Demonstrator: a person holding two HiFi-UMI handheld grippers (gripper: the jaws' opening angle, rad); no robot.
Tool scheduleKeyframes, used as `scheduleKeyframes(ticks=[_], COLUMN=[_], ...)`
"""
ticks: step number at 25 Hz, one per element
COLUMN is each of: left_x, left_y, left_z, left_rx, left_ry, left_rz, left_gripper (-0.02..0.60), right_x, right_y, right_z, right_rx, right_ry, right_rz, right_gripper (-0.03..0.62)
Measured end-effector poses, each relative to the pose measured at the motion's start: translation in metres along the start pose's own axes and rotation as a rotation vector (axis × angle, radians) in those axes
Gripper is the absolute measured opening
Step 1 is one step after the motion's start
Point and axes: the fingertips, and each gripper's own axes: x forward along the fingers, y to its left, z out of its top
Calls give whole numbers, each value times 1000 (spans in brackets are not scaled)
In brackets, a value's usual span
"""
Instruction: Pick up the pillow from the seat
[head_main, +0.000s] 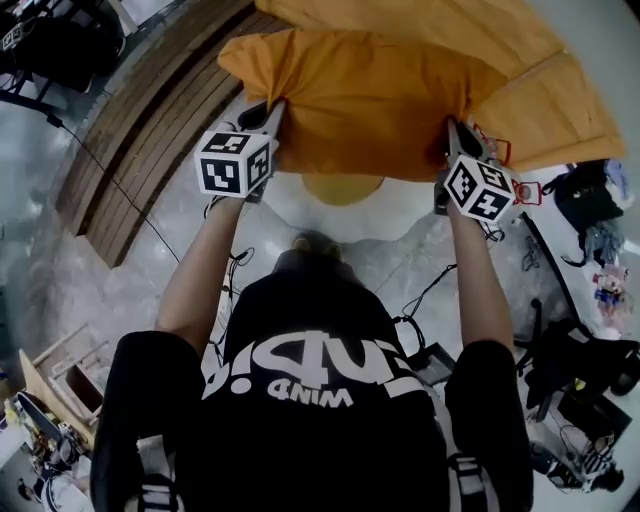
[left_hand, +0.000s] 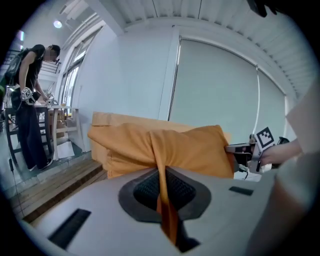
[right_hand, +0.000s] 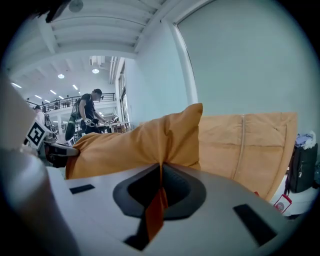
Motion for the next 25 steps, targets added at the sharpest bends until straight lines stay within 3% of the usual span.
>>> scheduleKeyframes(ticks=[6, 15, 19, 25], left_x=[-64, -168, -197, -205], left_y=[-21, -55, -70, -90], left_z=[32, 98, 100, 93], left_rx=[36, 129, 147, 132], left_ry=[-91, -311, -292, -299], left_rz=[-19, -59, -49, -74], left_gripper=[15, 15, 15, 15], right_x=[-59, -157, -188, -216], right_y=[27, 71, 80, 73], right_z=[45, 95, 102, 94], right_rx=[-39, -25, -22, -4], right_ry=[-90, -220, -279, -274], right_rz=[23, 87, 96, 75], right_gripper=[28, 28, 28, 28])
